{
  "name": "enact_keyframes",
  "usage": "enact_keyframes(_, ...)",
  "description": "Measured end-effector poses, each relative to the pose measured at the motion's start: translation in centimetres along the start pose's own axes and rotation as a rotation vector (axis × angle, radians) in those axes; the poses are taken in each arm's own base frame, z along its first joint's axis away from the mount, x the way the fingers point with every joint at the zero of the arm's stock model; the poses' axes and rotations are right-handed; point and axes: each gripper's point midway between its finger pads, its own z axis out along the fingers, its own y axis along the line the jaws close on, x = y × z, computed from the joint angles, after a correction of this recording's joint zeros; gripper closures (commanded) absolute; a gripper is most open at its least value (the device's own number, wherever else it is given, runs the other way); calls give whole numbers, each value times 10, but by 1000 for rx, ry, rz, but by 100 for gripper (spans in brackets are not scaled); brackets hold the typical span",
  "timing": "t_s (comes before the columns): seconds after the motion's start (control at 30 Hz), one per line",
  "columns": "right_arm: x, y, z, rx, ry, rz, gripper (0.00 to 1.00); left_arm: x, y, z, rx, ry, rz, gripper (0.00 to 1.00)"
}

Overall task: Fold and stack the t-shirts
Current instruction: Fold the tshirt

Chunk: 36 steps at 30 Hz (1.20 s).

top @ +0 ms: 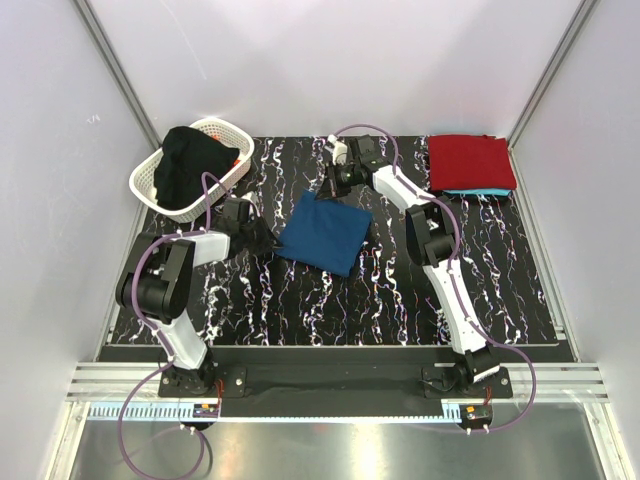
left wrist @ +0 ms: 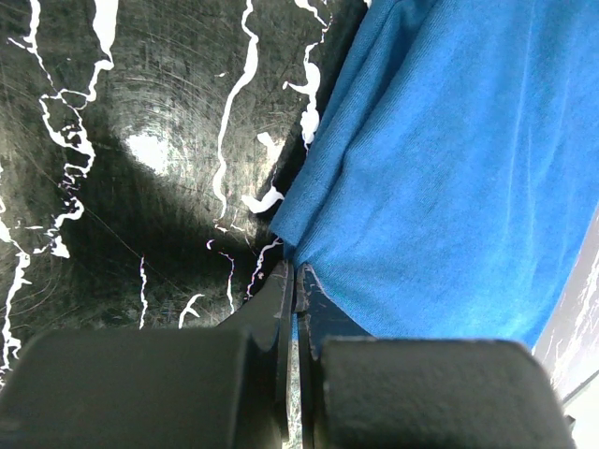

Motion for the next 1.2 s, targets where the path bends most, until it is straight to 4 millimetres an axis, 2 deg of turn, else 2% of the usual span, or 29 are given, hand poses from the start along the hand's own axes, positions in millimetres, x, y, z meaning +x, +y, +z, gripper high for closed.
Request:
enact_keyframes(0.23,7,-15,2,65,5,15,99,-1,2,-1,-16,-6,-20,100)
enact_keyframes(0.27,9,-17,2,64,8,20,92,-1,3,-2,-25,-8,-23,100)
enact_keyframes(0.33,9,-15,1,64,6,26,73,1,5,-6,-47,-6,-23,89)
enact_keyframes(0.4,10,-12,-2,65,9,38,62,6,6,-11,-70,5,-20,82)
enact_keyframes(0.43,10,-12,-3,69,10,44,53,9,6,-15,-82,17,-17,76)
enact_keyframes(0.53,9,-3,-16,91,8,70,48,18,5,-28,-113,48,-9,71)
enact_keyframes(0.57,9,2,-23,98,8,81,44,19,3,-33,-121,52,-3,71)
enact_keyframes(0.63,7,15,-40,113,4,101,43,15,-6,-45,-123,40,15,69)
enact_keyframes(0.7,5,32,-60,126,-11,120,45,7,-18,-56,-108,10,37,68)
enact_keyframes(0.73,4,40,-70,135,-23,131,51,2,-25,-61,-93,-10,49,68)
enact_keyframes(0.77,4,50,-81,140,-31,142,66,-3,-33,-66,-72,-27,60,68)
enact_keyframes(0.83,6,67,-97,136,-41,165,85,-12,-48,-72,-28,-47,75,68)
enact_keyframes(0.9,13,86,-110,123,-44,193,98,-20,-63,-73,24,-51,84,68)
enact_keyframes(0.93,19,95,-113,109,-38,205,99,-22,-69,-72,46,-42,87,68)
enact_keyframes(1.0,34,112,-111,68,-12,229,100,-25,-78,-66,82,-28,92,68)
enact_keyframes(1.07,61,127,-102,19,37,247,100,-23,-82,-57,100,-2,93,68)
enact_keyframes(1.2,138,132,-83,0,197,313,100,-1,-71,-33,71,78,79,71)
